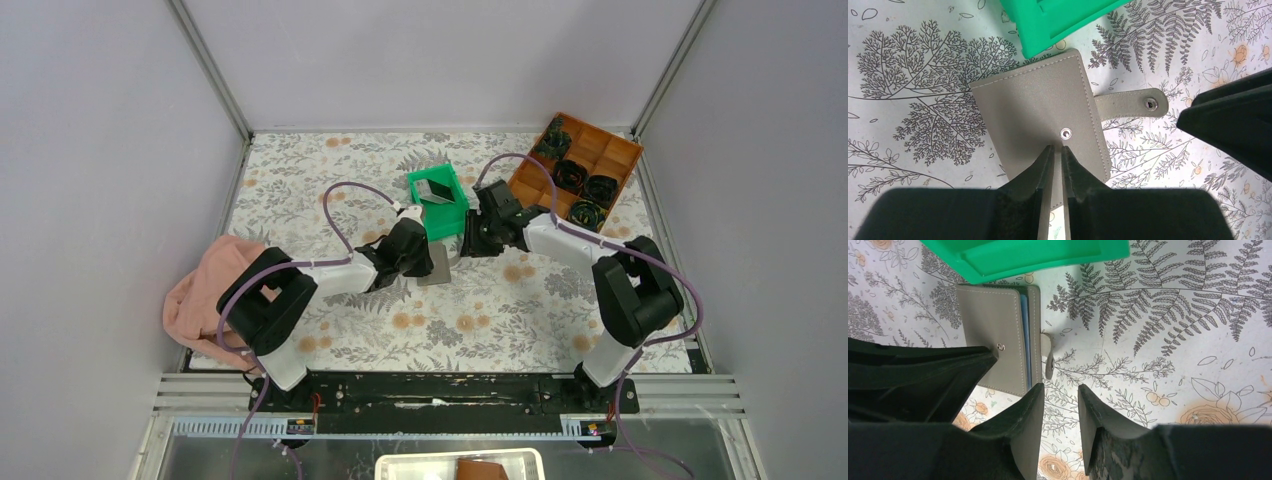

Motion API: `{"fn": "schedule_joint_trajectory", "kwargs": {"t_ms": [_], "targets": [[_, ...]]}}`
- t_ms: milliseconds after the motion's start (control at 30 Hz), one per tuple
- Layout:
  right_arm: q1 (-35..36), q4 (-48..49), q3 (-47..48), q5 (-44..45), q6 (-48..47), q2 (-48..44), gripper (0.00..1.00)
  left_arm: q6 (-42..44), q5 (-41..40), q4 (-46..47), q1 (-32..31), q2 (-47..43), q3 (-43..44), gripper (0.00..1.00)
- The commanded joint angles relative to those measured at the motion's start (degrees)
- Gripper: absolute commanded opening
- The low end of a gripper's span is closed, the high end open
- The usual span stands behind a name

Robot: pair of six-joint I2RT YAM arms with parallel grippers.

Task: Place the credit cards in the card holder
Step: Close the card holder at the center of the board.

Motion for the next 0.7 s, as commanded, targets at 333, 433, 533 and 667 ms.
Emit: {"fn": "schedule_joint_trajectory", "kwargs": {"t_ms": [333,433,533,667], "targets": [[-2.09,5.58,-2.10,-2.66,2.97,-0.21,0.38,2.02,-0.53,-3.61,-0.50,0.58,-0.27,0.05],[-2.71,8.50,-1.91,-5.53,3.80,1.71,0.38,2.12,-0.80,-4.42,-0.47,0.90,0.03,0.02],[-3.61,11.73,-2.37,-9.54,5.80,3.11,0.38,2.44,-1.00,-5.44,-0.49,1.71,0.64,0.00],[-4.29,13.40,-2.92,-12.41,6.62,4.77,0.38,2.60,-1.72,-6.10,-0.49,1.78,0.89,0.00]]}}
